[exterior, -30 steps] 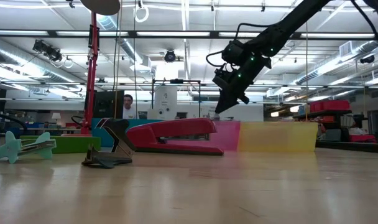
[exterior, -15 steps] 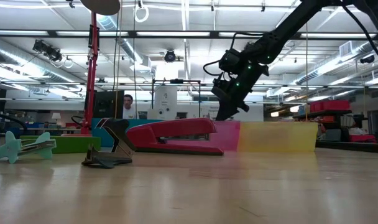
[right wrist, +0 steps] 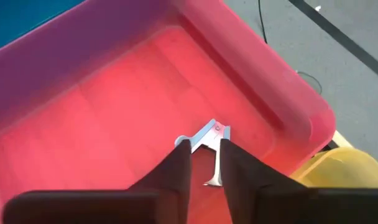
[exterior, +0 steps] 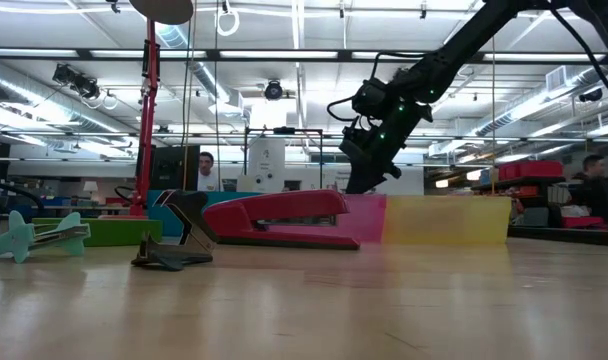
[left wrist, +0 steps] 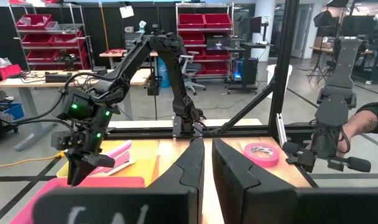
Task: Pick and place Stapler, Stapler remover, tape
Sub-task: Put the pink tape into the blue bin
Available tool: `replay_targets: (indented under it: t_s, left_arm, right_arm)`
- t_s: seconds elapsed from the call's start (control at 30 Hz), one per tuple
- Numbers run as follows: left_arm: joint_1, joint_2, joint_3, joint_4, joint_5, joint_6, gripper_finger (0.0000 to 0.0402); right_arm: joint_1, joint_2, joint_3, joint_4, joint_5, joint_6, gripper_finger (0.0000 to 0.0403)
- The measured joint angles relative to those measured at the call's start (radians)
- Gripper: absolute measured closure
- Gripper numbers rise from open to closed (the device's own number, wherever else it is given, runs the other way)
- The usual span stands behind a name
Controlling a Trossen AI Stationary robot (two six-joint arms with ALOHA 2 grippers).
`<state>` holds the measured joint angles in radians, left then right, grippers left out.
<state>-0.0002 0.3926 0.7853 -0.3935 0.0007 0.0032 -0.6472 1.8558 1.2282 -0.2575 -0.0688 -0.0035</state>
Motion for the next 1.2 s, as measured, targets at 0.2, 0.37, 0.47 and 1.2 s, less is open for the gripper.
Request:
replay_targets:
  t_s: [0.2, 0.37, 0.47, 1.2]
  left_arm:
    - [0.000, 0.000, 0.000, 0.000, 0.000, 0.000, 0.0367]
    - [0.000, 0.000, 0.000, 0.000, 0.000, 0.000, 0.0367]
    - [0.000, 0.000, 0.000, 0.000, 0.000, 0.000, 0.0367]
    - [0.000, 0.000, 0.000, 0.000, 0.000, 0.000, 0.0367]
  right_arm:
    - [0.003, -0.075, 0.000, -0.032, -0.027, -0.018, 0.0278]
    - [0.005, -0.194, 0.000, -0.136, -0.026, -0.029, 0.0271]
    - [0.006, -0.276, 0.000, -0.204, -0.025, -0.036, 0.0270]
    - [0.103, -0.553, 0.000, -0.440, 0.004, -0.103, 0.0270]
